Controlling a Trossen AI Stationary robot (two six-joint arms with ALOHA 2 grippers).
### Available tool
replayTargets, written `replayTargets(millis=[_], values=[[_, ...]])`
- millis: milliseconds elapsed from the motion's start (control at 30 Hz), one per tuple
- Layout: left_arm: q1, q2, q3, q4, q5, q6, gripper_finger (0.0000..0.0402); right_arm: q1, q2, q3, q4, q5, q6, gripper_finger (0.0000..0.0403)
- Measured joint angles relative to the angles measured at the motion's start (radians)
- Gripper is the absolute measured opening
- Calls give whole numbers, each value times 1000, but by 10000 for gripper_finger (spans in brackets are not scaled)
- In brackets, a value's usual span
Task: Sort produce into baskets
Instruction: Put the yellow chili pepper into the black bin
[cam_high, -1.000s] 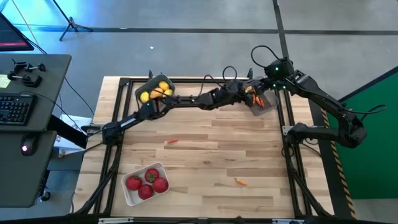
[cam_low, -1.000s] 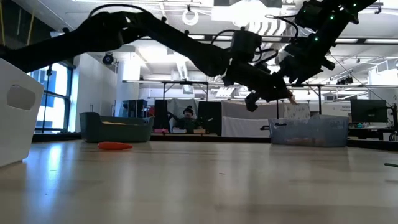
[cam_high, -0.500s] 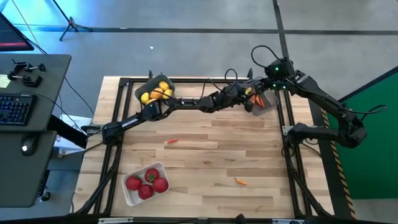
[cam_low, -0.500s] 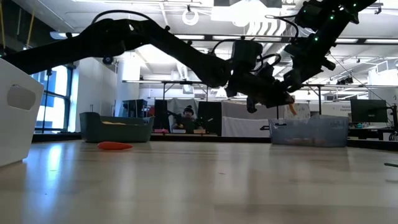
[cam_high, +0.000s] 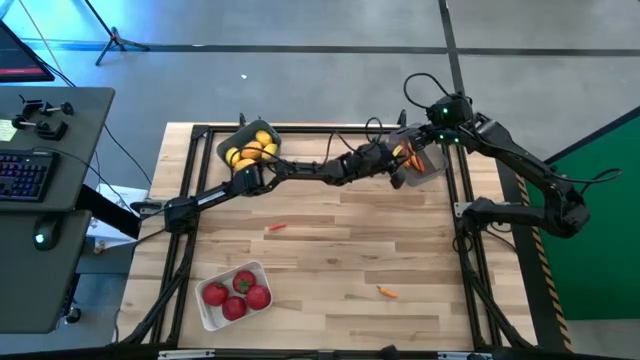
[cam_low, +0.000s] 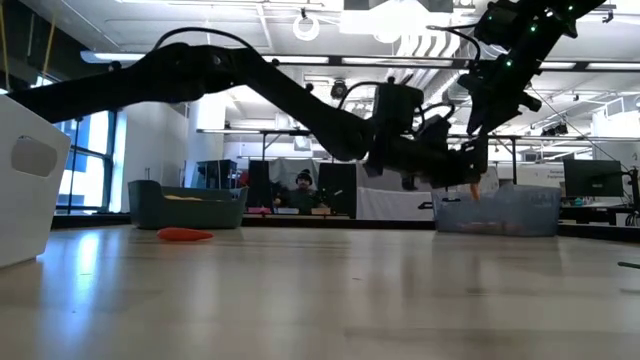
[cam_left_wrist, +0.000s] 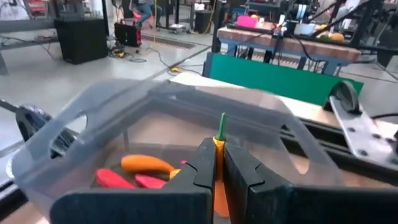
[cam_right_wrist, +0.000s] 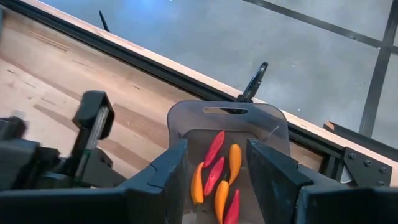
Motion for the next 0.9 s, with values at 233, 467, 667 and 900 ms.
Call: replayTargets(millis=[233,467,667,900], values=[[-19,6,0,96,-7,131,30,0,0,0,-1,0,-24,149],[-25,-14,29,2,-3,124,101,0,-1,0,-30,-32,5,149],[-11,-19,83,-57,-13,152,144,1,-12,0,-47,-56,7,149],[-21,-117,82,-219,-12,98,94,1,-81,0,-61,-61,-47,149]])
